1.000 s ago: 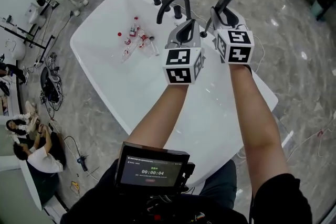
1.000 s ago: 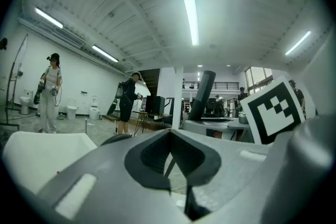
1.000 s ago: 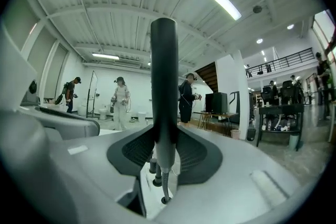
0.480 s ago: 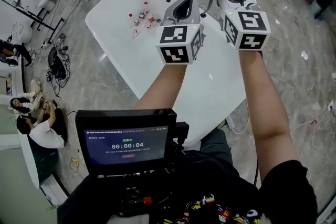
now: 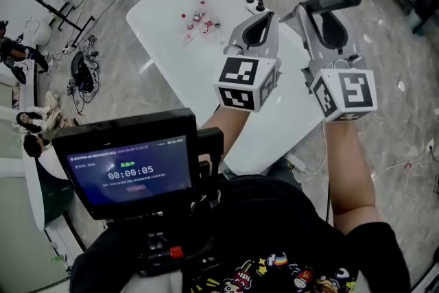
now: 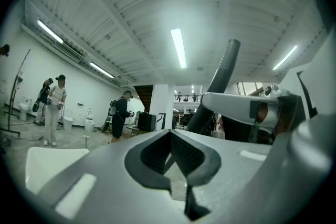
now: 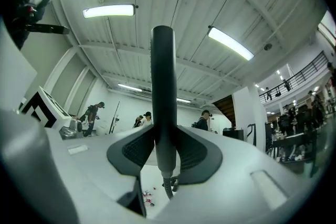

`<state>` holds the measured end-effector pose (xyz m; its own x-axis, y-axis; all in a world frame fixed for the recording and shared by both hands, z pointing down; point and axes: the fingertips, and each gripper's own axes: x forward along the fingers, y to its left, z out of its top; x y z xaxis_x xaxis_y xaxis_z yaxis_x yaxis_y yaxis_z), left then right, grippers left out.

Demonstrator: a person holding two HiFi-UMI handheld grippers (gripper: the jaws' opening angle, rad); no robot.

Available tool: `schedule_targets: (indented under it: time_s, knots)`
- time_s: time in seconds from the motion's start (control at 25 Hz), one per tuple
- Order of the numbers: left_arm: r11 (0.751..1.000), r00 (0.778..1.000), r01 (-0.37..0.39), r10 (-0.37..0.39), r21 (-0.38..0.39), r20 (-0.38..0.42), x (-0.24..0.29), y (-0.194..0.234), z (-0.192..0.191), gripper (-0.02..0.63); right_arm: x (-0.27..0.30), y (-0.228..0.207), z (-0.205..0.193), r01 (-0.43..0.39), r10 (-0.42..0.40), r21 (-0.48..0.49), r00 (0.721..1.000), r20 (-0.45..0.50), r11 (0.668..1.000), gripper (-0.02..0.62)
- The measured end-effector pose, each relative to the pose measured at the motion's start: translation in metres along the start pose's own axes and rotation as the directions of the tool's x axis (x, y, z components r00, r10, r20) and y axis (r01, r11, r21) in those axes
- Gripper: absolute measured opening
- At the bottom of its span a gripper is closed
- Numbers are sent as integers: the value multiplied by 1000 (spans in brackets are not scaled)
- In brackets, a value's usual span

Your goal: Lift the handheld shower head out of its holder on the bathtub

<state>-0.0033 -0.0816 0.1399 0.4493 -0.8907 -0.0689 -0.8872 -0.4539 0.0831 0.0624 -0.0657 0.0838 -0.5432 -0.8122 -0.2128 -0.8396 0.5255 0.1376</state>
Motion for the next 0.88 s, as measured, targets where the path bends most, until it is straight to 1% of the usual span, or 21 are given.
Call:
schedule_targets:
  time_s: [0.08,0.16,0.28,0.44,0.6,0.76,0.88]
  knots:
    - [1000,999,-13,14,-18,31,-13,-9,5,0,-15,9,5,-15,15,6,1000,6,1000,153]
    - [1000,999,-20,21,-22,47,-23,-11,4,0,-24,16,2,-17,17,23,1000,3,1000,153]
    - [1000,999,-18,19,-15,27,-40,-5,-7,0,-33,29,-16,-5,5,49,1000,-3,999,153]
    - [999,1000,-28,28,-31,3,-55,-2,-15,0,-47,34,-28,30,-29,67,999,-17,997,155]
    - [998,999,-49,49,-35,-10,-58,6,-28,1,-51,37,-38,32,-31,57,999,-24,998,153]
    - [998,999,-50,49,-40,-13,-55,9,-27,0,-47,39,-34,34,-33,35,999,-34,999,153]
    - [998,999,-53,52,-45,-12,-56,10,-23,0,-43,45,-30,21,-20,26,999,-34,999,153]
